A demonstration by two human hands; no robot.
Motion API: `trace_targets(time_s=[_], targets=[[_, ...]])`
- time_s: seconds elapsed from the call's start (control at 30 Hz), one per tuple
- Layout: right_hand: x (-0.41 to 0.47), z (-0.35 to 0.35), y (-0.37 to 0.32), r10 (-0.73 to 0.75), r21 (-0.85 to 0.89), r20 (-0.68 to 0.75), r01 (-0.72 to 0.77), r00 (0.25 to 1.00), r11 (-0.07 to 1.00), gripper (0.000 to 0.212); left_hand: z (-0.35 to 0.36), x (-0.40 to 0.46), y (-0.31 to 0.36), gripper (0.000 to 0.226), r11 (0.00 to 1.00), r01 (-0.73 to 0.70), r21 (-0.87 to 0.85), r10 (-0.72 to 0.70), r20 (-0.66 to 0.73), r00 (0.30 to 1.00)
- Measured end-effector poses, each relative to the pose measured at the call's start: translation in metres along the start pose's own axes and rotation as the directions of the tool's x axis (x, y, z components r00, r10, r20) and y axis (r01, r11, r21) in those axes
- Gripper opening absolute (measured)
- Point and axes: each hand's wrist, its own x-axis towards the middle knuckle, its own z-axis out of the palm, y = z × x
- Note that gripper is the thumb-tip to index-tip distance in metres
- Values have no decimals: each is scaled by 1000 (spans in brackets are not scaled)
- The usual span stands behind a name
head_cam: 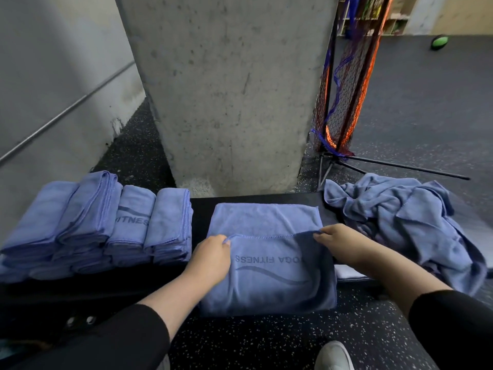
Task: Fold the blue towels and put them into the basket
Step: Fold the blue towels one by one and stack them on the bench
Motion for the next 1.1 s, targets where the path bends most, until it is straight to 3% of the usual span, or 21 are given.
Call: trace_targets(time_s=[0.07,0.13,0.23,0.3,0.4,0.5,0.6,0.77,0.87,0.97,1.1], targets=[[-7,-4,-2,-20,77,-18,22,1000,997,30,-9,-4,6,42,997,17,-70,-19,-29,999],[-13,-14,-10,-19,259,-57,33,998,965,24,-20,-4,18,38,982,46,-181,-67,-111,992],[-9,-33,-29,-27,337,-243,110,970,935,17,-42,8,38,29,944,30,-327,-116,-245,963],[2,-39,-38,-46,321,-345,163,938,933,17,-57,23,49,29,977,-32,-210,-24,-259,966],[24,-37,-42,-110,171,-384,187,917,967,26,-66,58,52,27,981,-109,159,137,-180,974],[47,-26,-35,-169,-82,-330,150,929,985,25,-51,89,39,15,932,-103,349,119,-25,993],[63,-15,-24,-179,-224,-253,123,951,967,25,-28,100,30,19,903,-115,413,52,161,986],[68,-15,-17,-195,-400,-204,100,960,911,34,-24,103,32,31,858,-157,490,37,246,969],[68,-15,-12,-195,-449,-180,96,964,888,36,-24,101,29,27,851,-130,509,5,241,971],[71,-15,-5,-196,-395,-235,91,952,914,30,-24,101,30,22,837,-125,532,19,199,980],[77,-14,-7,-198,-447,-299,47,934,893,28,-25,106,37,19,836,-71,544,-19,157,987]])
